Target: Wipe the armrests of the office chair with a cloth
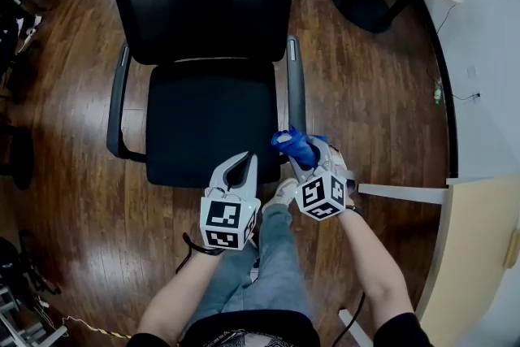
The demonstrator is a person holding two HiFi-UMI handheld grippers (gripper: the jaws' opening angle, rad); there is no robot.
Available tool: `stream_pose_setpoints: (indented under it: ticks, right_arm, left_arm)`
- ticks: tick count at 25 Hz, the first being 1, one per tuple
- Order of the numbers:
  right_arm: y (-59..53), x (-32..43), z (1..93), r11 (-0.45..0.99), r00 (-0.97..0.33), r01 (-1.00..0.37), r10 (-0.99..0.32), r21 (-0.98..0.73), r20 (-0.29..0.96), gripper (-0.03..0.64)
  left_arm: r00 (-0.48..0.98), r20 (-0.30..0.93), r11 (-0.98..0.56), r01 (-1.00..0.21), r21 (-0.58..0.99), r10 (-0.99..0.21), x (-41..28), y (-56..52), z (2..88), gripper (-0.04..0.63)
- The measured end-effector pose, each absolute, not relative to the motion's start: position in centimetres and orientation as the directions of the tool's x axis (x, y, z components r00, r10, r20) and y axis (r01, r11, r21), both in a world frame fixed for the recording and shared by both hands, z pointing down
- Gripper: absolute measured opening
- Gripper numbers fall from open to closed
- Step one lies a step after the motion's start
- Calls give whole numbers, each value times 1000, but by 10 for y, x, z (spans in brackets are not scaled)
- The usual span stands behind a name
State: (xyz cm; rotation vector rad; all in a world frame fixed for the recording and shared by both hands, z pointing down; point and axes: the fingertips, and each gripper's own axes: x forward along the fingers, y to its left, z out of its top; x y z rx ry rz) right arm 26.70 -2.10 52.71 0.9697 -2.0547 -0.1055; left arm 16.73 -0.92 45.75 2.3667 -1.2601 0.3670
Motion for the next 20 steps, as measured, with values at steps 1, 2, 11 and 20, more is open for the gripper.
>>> stream_pose_setpoints:
  ticks: [1,2,11,20]
  right_arm:
    - [-16,267,528,691,-347,-610,-673,388,653,141]
    - [-11,267,530,683,-346,-622,-678,383,648,141]
    - [21,271,552,637,-382,-677,-733,368,563,141]
    - [46,271,602,646,-456,-662,-750,380,479,141]
  left_arm:
    - [554,425,-495,-832,252,-716,169,-6,459,3]
    - [556,425,-496,-831,254,-714,170,-4,461,3]
    - [560,407,-515,-827,225,-721,196,0,474,3]
    - [537,368,-502,-843,195,-759,215,25,519,3]
